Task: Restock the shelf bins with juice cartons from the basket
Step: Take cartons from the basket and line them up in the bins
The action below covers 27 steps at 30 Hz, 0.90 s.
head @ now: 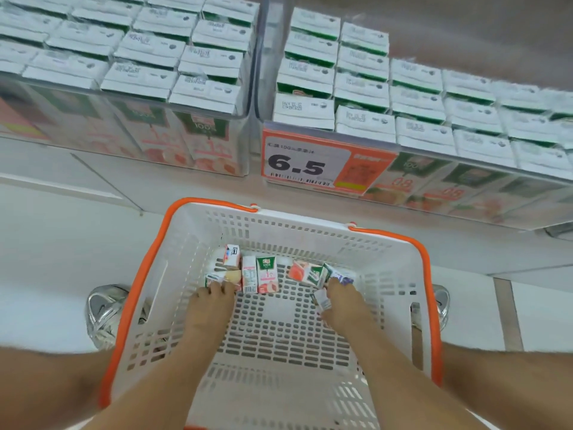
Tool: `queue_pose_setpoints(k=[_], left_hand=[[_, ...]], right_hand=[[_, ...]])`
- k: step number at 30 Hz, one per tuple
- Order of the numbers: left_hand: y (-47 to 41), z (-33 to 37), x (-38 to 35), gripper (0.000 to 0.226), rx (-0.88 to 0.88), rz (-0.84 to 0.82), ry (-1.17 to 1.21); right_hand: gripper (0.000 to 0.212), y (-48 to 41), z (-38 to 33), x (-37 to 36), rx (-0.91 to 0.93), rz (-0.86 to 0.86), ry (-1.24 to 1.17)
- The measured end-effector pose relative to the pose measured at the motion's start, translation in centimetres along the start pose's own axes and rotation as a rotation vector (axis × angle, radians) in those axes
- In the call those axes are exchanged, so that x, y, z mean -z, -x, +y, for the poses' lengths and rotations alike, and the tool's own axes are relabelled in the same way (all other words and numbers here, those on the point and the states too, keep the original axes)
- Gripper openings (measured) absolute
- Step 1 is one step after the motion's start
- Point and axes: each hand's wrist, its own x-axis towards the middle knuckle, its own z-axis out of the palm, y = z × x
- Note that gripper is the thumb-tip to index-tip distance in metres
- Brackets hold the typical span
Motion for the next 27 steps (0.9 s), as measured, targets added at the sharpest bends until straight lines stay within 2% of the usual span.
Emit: queue_pose_setpoints(k=[2,4,6,8,11,14,18,24,27], left_hand=[[0.3,-0.2,0.5,0.058,-0.028,0.001,0.018],[0.3,-0.4,0.7,0.060,-0.075,-0.041,0.164],[0.2,-0.5,1.3,0.060,-0.107,-0.156,0.462],[0.5,-0.5,2.7,0.060,-0.120,-0.298,0.812],[1.8,-0.9,6.0,0.050,-0.149,-0.434,1.137],[3.4,-2.2,9.4,0.042,-0.137,-0.441,1.322],[6.5,-4.9,13.6,0.028,-0.212,-0.352,1.366],[10.7,-9.1,18.8,0.043,-0.259,-0.141,1.309],[13.0,-11.1,21.7,0.046,-0.302,-0.083,1.279]], right_hand=[[0.042,0.3,-0.1,0.3,-0.018,-0.032,-0.034],[0.037,0.7,0.0,0.9,-0.019,-0.113,-0.099],[0.039,1.3,0.0,1.8,-0.025,-0.273,-0.273],[0.053,2.6,-0.4,3.3,-0.009,-0.380,-0.463],[0.046,4.6,-1.7,5.8,0.087,-0.321,-0.691],[0.053,6.3,-2.5,8.0,0.184,-0.262,-0.828],[0.048,9.3,-3.6,10.8,0.325,-0.227,-0.824],[0.041,14.8,-7.1,15.3,0.483,-0.110,-0.580],[0.048,17.7,-9.0,17.6,0.565,-0.049,-0.507]])
